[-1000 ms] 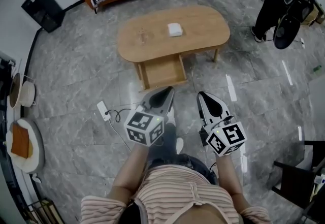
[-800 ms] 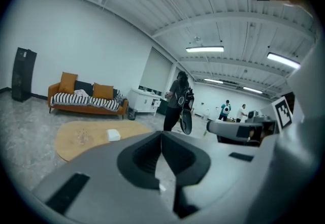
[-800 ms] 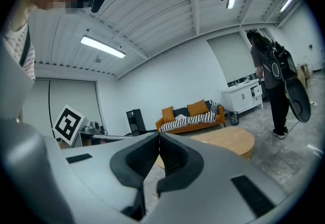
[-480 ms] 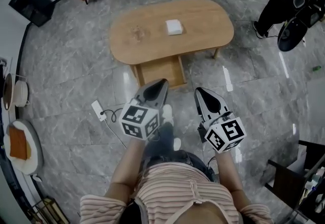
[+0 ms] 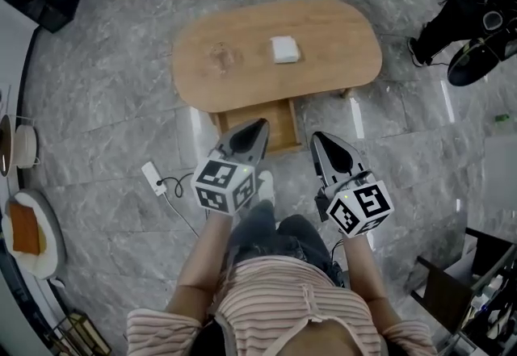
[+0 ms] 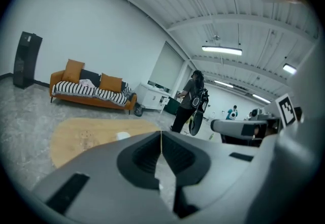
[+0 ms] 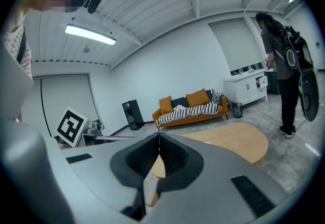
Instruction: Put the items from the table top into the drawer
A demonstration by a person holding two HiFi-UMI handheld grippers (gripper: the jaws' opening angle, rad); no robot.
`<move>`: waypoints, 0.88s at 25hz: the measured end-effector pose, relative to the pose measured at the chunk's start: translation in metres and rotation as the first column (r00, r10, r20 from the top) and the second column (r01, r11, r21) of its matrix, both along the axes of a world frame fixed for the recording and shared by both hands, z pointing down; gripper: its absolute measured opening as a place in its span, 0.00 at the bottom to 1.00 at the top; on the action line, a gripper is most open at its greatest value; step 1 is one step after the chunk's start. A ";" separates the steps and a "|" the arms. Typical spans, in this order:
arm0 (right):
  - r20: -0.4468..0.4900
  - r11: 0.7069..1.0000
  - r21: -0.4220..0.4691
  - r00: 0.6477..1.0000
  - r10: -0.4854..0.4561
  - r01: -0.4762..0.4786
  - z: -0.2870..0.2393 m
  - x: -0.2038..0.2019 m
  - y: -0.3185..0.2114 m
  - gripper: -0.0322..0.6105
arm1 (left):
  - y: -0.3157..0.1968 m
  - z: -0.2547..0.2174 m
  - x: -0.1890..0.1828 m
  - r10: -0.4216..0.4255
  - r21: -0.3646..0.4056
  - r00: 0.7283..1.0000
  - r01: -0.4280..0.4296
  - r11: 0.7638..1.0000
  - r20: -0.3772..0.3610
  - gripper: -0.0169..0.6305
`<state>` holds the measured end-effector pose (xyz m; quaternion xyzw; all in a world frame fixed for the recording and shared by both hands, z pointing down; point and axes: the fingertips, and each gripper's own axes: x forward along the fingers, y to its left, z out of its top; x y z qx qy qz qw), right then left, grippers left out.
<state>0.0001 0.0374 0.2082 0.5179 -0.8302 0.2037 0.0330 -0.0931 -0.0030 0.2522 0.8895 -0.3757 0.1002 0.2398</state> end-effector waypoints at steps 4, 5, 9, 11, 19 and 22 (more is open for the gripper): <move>-0.021 1.000 -0.022 1.000 0.013 -0.013 0.004 0.000 -0.023 0.06 | -0.026 0.009 -0.009 -0.009 -0.024 1.000 0.008 1.000 -0.014 0.05; -0.025 0.999 -0.031 1.000 0.016 -0.017 0.005 0.002 -0.027 0.06 | -0.030 0.011 -0.009 -0.010 -0.030 1.000 0.010 1.000 -0.015 0.05; -0.044 0.998 -0.053 0.999 0.025 -0.027 0.008 0.012 -0.041 0.06 | -0.046 0.018 -0.008 -0.018 -0.047 1.000 0.018 0.999 -0.011 0.05; -0.047 0.998 -0.062 0.998 0.028 -0.031 0.010 0.018 -0.049 0.06 | -0.055 0.024 -0.008 -0.034 -0.057 0.999 0.034 0.998 0.000 0.05; -0.030 0.995 -0.095 0.999 0.011 -0.014 0.027 0.039 -0.089 0.06 | -0.100 0.069 0.006 -0.081 -0.134 0.994 0.091 0.987 0.077 0.05; -0.026 0.993 -0.115 1.000 -0.009 0.006 0.037 0.051 -0.109 0.06 | -0.122 0.089 0.018 -0.090 -0.163 0.989 0.109 0.981 0.118 0.05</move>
